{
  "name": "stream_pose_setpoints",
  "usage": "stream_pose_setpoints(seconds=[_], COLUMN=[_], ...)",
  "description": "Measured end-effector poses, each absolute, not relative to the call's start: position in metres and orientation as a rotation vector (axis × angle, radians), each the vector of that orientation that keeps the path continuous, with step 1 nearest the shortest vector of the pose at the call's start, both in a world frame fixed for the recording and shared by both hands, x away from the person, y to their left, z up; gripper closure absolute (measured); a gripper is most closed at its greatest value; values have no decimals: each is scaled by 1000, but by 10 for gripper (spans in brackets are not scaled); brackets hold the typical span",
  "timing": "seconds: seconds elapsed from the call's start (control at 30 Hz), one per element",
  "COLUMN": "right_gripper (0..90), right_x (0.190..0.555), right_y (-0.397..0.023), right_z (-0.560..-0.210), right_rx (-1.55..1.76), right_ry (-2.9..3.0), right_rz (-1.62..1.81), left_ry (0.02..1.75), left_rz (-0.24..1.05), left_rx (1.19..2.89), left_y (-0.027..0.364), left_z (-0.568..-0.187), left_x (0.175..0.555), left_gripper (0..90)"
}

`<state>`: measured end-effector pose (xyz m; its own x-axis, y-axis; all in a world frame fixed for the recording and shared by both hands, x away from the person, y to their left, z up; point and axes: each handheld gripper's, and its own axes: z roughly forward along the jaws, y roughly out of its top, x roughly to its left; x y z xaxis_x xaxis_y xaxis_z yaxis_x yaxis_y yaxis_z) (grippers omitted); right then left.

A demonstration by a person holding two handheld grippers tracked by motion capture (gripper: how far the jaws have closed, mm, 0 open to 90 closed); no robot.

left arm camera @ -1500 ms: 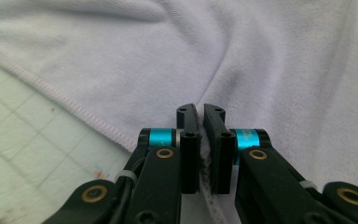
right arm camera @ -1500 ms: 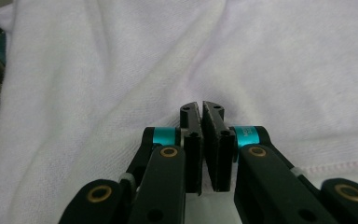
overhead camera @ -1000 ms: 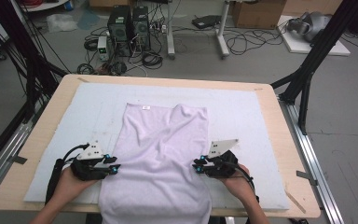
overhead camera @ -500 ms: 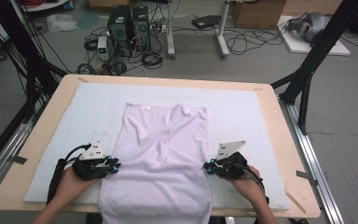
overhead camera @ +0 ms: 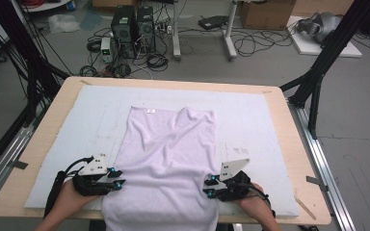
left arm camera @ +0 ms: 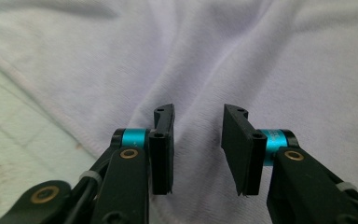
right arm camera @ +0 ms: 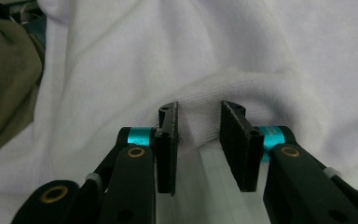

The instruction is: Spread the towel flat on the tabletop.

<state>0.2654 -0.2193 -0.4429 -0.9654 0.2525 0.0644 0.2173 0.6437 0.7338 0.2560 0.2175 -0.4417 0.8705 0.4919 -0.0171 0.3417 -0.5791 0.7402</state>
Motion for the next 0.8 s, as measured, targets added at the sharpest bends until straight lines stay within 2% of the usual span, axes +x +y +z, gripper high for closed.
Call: stream_pose_setpoints(seconds=[0.07, 0.1, 0.13, 0.17, 0.23, 0.37, 0.47, 0.6, 0.67, 0.8], right_gripper=[727, 799, 865, 873, 879, 880, 879, 855, 785, 679], right_x=[267, 267, 266, 265, 265, 261, 256, 251, 251, 255], right_y=[-215, -213, -213, -212, -213, -227, -244, -259, -257, -252], right_z=[-443, -444, -443, -442, -440, -433, -427, -417, -415, -421], right_rx=[403, 402, 384, 366, 366, 387, 423, 462, 459, 460], right_ry=[2819, 2834, 2847, 2847, 2855, 2851, 2829, 2797, 2779, 2766], right_rz=[1245, 1251, 1249, 1241, 1220, 1197, 1169, 1198, 1210, 1263], left_ry=[595, 600, 596, 593, 592, 589, 594, 607, 600, 591], left_rz=[244, 245, 234, 234, 235, 245, 247, 247, 245, 229], left_rx=[2235, 2232, 2230, 2232, 2232, 2234, 2227, 2204, 2206, 2235], left_y=[217, 217, 218, 219, 218, 219, 220, 223, 224, 224], left_z=[-443, -442, -442, -442, -442, -442, -439, -434, -433, -438], left_x=[256, 256, 257, 257, 257, 255, 255, 255, 253, 253], left_gripper=[632, 656, 727, 785, 836, 850, 836, 674, 630, 622])
